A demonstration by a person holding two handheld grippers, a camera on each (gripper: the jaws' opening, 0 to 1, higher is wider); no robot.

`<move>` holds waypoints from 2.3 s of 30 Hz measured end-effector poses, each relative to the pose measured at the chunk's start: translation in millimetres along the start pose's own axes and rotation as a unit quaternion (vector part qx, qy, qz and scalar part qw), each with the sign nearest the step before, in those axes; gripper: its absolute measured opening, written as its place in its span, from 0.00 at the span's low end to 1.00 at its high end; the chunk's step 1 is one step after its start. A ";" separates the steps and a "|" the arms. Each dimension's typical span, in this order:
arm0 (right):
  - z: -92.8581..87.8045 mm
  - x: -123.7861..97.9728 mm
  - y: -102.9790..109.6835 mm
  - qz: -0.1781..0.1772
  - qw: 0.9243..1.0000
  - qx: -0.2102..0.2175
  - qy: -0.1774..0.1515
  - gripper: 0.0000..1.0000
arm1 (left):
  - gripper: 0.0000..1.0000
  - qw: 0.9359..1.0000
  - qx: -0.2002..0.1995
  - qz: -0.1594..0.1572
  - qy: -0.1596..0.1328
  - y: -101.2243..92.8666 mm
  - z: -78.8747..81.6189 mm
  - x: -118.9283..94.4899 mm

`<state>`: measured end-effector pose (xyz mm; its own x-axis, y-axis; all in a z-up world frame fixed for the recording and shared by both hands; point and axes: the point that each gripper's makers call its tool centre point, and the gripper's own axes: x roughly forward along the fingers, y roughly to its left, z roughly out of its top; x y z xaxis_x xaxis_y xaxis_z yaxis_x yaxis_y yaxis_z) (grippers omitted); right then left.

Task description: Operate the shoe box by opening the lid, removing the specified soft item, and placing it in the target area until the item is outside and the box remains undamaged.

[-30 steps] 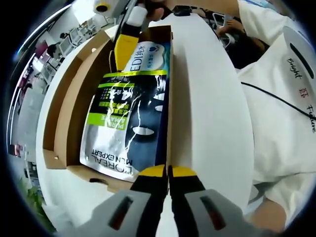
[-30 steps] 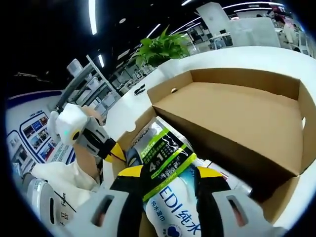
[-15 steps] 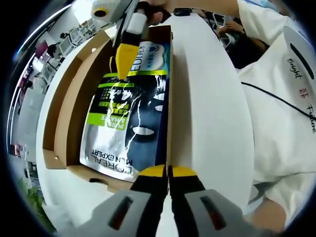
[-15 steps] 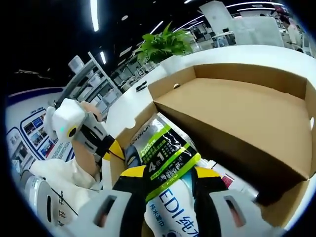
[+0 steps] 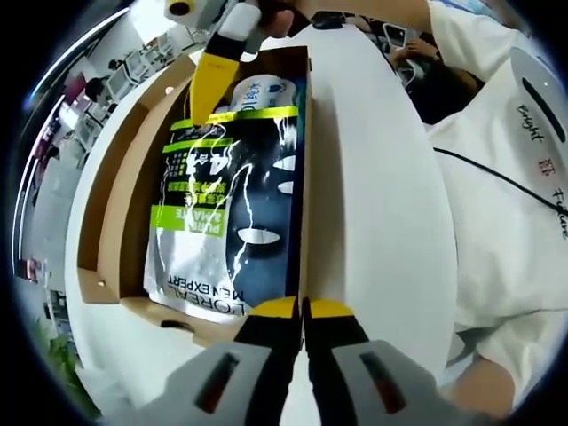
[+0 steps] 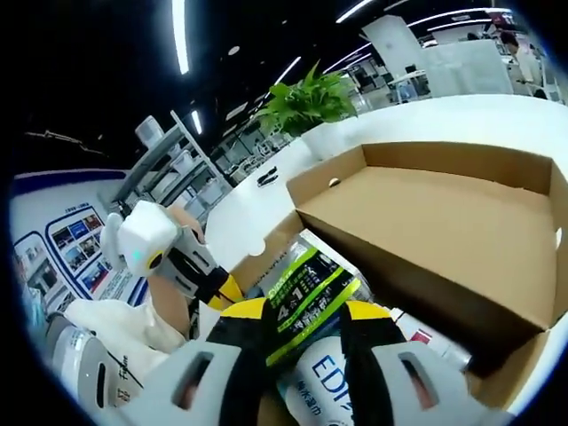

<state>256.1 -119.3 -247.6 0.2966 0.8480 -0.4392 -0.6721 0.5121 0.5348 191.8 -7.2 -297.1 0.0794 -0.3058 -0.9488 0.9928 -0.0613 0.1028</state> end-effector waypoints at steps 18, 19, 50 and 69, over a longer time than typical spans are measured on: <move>18.0 9.0 26.5 0.072 0.995 0.047 -0.042 0.28 | 0.02 1.000 0.000 0.000 -0.001 1.2 -0.9 0.2; 17.4 11.7 28.5 0.073 0.996 0.045 -0.040 0.28 | 0.02 1.000 0.001 0.001 -0.001 1.1 -1.0 0.1; 8.1 37.9 18.0 0.027 0.997 0.073 -0.020 0.12 | 0.02 1.000 0.002 0.003 -0.004 0.2 -1.8 -0.5; 9.4 37.7 13.0 0.017 0.997 0.064 -0.027 0.10 | 0.02 1.000 0.001 0.004 -0.008 0.6 -0.2 0.1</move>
<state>264.9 -79.4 -250.5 0.3134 0.8694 -0.3820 -0.5907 0.4935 0.6384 192.4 -7.0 -297.2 0.0855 -0.3206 -0.9434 0.9921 -0.0602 0.1103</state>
